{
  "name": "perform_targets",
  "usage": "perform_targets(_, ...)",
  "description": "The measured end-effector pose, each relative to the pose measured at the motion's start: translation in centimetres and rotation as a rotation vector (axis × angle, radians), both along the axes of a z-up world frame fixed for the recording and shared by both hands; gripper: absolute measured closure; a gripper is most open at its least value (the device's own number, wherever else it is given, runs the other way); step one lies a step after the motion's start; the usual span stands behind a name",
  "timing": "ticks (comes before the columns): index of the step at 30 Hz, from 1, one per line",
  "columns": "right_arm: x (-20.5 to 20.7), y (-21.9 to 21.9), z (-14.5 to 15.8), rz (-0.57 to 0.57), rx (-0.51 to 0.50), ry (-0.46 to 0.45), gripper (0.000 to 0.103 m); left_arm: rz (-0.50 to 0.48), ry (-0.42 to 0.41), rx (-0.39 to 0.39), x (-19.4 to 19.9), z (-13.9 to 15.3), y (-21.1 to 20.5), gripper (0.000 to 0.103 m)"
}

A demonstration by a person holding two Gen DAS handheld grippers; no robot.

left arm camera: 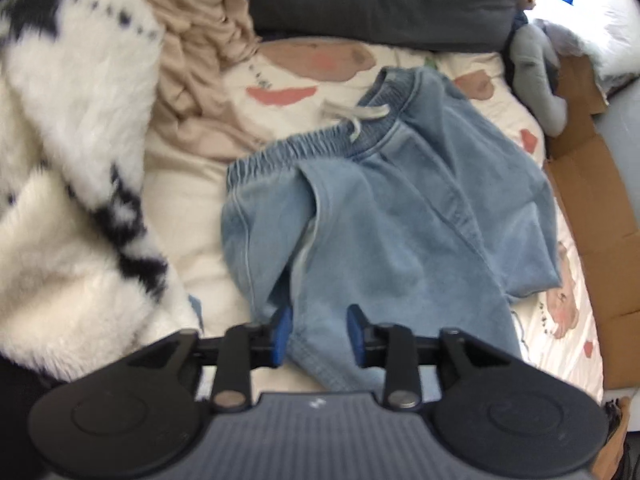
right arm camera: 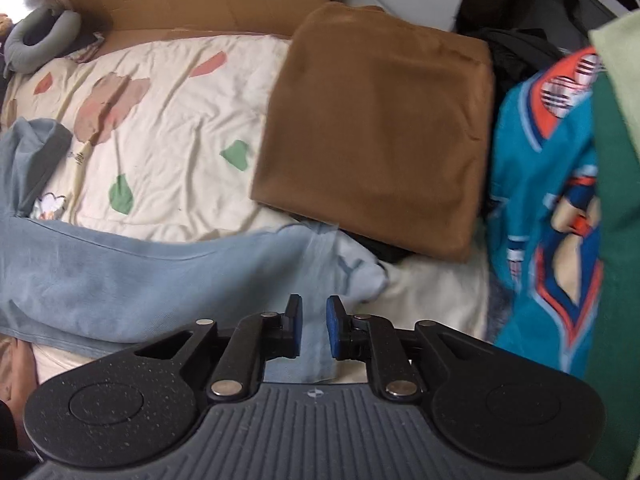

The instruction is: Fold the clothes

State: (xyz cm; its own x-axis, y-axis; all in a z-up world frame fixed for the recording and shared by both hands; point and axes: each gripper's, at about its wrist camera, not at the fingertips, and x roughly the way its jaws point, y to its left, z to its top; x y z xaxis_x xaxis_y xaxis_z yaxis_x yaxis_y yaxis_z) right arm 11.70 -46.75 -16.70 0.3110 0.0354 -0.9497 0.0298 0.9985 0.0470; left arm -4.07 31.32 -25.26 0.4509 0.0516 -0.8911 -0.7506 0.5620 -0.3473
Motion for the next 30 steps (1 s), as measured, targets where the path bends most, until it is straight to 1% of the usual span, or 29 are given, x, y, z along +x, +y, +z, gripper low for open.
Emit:
perform_targets(4,2.7,2.3,-0.4,0.043,0.027,-0.033,0.084,0.016,-0.017,0.05,0.9,1.7,1.5,0.057)
perform_targets(6,4.2,3.5,-0.7,0.054,0.052,-0.052,0.08,0.022,-0.03,0.069,1.9,2.1,2.8,0.056)
perform_targets(8,5.6,4.7,-1.1,0.07,0.078,-0.071,0.08,0.032,-0.047,0.087,3.1,2.2,4.1,0.052)
perform_targets(10,6.8,6.1,-1.5,0.091,0.097,-0.084,0.076,0.045,-0.068,0.107,4.3,2.4,5.3,0.045)
perform_targets(12,7.7,7.5,-1.8,0.114,0.117,-0.097,0.073,0.06,-0.084,0.125,5.3,2.2,6.5,0.045)
perform_targets(15,8.9,9.6,-2.2,0.148,0.148,-0.122,0.073,0.093,-0.1,0.115,6.9,1.3,8.3,0.045)
perform_targets(18,9.8,11.5,-2.5,0.176,0.163,-0.135,0.073,0.098,-0.108,0.106,8.7,0.1,9.7,0.045)
perform_targets(22,11.0,13.7,-3.3,0.207,0.174,-0.123,0.073,0.078,-0.098,0.11,11.1,-1.5,11.6,0.045)
perform_targets(24,11.7,14.8,-3.8,0.216,0.183,-0.119,0.073,0.057,-0.068,0.116,12.6,-2.6,12.5,0.045)
perform_targets(26,12.6,15.9,-4.4,0.226,0.195,-0.112,0.073,-0.002,-0.032,0.116,14.2,-3.6,13.0,0.046)
perform_targets(30,15.1,19.2,-6.0,0.303,0.211,-0.085,0.071,-0.094,0.035,0.109,17.2,-5.4,13.8,0.046)
